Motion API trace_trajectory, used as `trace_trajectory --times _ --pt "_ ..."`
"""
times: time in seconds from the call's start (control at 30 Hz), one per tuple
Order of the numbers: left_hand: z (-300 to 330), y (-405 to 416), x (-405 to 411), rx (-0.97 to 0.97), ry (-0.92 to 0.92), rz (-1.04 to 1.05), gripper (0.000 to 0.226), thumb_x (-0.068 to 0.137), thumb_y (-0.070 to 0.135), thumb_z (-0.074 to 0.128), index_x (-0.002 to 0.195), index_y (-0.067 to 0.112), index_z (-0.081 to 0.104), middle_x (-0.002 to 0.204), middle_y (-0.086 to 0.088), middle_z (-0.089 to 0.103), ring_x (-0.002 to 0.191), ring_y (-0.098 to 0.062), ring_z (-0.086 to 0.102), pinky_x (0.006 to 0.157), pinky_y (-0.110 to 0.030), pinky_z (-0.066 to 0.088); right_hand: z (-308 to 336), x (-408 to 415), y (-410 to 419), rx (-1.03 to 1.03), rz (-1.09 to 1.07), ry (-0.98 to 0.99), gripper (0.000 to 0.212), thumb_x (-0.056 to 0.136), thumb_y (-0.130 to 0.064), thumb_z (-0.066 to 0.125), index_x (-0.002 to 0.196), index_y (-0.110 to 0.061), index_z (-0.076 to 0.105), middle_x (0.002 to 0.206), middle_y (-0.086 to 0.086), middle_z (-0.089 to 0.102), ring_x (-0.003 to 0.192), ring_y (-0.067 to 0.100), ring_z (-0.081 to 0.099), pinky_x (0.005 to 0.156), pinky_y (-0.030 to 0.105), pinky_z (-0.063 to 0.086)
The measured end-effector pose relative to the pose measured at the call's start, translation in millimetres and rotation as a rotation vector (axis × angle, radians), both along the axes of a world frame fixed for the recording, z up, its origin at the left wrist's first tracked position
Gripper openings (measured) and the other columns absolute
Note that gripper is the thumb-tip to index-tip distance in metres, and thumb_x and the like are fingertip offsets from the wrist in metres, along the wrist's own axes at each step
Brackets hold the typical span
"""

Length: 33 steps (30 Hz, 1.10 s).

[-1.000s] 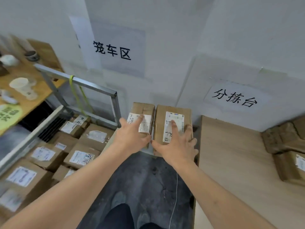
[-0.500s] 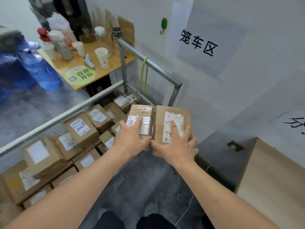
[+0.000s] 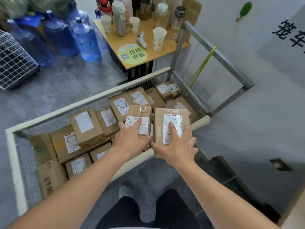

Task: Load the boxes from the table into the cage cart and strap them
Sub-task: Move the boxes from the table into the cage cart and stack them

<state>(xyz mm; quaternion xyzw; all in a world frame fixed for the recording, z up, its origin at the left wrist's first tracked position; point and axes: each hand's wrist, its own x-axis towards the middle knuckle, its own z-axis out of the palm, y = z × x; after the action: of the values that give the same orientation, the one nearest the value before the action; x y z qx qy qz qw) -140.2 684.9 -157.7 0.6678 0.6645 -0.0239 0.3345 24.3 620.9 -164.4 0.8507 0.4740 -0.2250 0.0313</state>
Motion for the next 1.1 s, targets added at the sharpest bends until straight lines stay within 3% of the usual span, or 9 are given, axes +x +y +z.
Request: trace_trajectory --times 0.07,0.17,0.23,0.3,0.4,0.57,0.9,1.1 --pt "-14 3 -18 -0.022 0.019 0.039 0.088 0.087 0.071 0.064 0.16 0.05 0.02 0.147 -0.014 0.027 0.115 -0.04 0.059 0.099 -0.041 0.05 -10 -14 11 -0.023 0.041 0.011 0.115 0.063 -0.099 0.047 0.158 -0.05 0.004 0.166 0.005 -0.005 0.144 0.048 0.02 0.11 0.065 0.033" --pt "-37 6 -39 -0.07 0.031 0.114 0.087 0.088 0.071 0.063 0.16 0.051 0.019 0.13 -0.007 0.029 0.097 -0.035 0.057 0.089 -0.037 0.05 -31 -29 28 -0.067 0.114 0.018 0.117 0.063 -0.099 0.047 0.159 -0.049 0.003 0.167 0.005 -0.006 0.146 0.049 0.018 0.11 0.067 0.032" --pt "-54 7 -48 -0.109 0.038 0.162 0.087 0.088 0.071 0.062 0.16 0.051 0.019 0.132 -0.009 0.03 0.098 -0.036 0.058 0.087 -0.036 0.048 -49 -37 42 -0.084 0.168 0.026 0.116 0.063 -0.099 0.048 0.159 -0.05 0.005 0.168 0.006 -0.004 0.147 0.05 0.018 0.11 0.068 0.033" --pt "-76 10 -55 -0.14 0.043 0.206 0.087 0.088 0.072 0.061 0.161 0.051 0.018 0.135 -0.012 0.03 0.103 -0.04 0.059 0.089 -0.037 0.048 -71 -45 57 -0.093 0.233 0.037 0.116 0.06 -0.102 0.044 0.158 -0.051 0.008 0.167 0.007 -0.001 0.147 0.051 0.018 0.11 0.068 0.033" --pt "-114 13 -66 -0.181 0.061 0.286 0.084 0.09 0.072 0.059 0.16 0.052 0.018 0.137 -0.013 0.029 0.096 -0.037 0.057 0.091 -0.039 0.05 -104 -56 79 -0.137 0.327 0.067 0.117 0.058 -0.104 0.043 0.158 -0.052 0.011 0.168 0.005 0.0 0.147 0.051 0.018 0.111 0.068 0.03" --pt "-169 13 -87 -0.252 0.066 0.414 0.083 0.089 0.069 0.059 0.16 0.053 0.019 0.144 -0.016 0.028 0.111 -0.044 0.059 0.098 -0.042 0.052 -160 -74 108 -0.226 0.4 0.212 0.113 0.061 -0.099 0.05 0.157 -0.052 0.013 0.168 0.004 0.003 0.146 0.049 0.024 0.111 0.066 0.031" --pt "-257 14 -103 -0.339 0.049 0.548 0.087 0.085 0.069 0.067 0.158 0.058 0.02 0.138 -0.01 0.027 0.082 -0.028 0.051 0.08 -0.034 0.046 -253 -85 134 -0.441 0.457 0.318 0.112 0.063 -0.097 0.052 0.157 -0.057 0.006 0.169 0.001 -0.001 0.149 0.042 0.018 0.117 0.063 0.028" --pt "-300 16 -94 -0.42 -0.054 0.543 0.105 0.076 0.064 0.082 0.157 0.059 0.016 0.145 -0.007 0.018 0.108 -0.032 0.057 0.101 -0.042 0.05 -301 -74 134 -0.51 0.499 0.208 0.112 0.068 -0.098 0.048 0.156 -0.057 -0.01 0.17 0.006 -0.016 0.152 0.05 0.0 0.119 0.067 0.018"
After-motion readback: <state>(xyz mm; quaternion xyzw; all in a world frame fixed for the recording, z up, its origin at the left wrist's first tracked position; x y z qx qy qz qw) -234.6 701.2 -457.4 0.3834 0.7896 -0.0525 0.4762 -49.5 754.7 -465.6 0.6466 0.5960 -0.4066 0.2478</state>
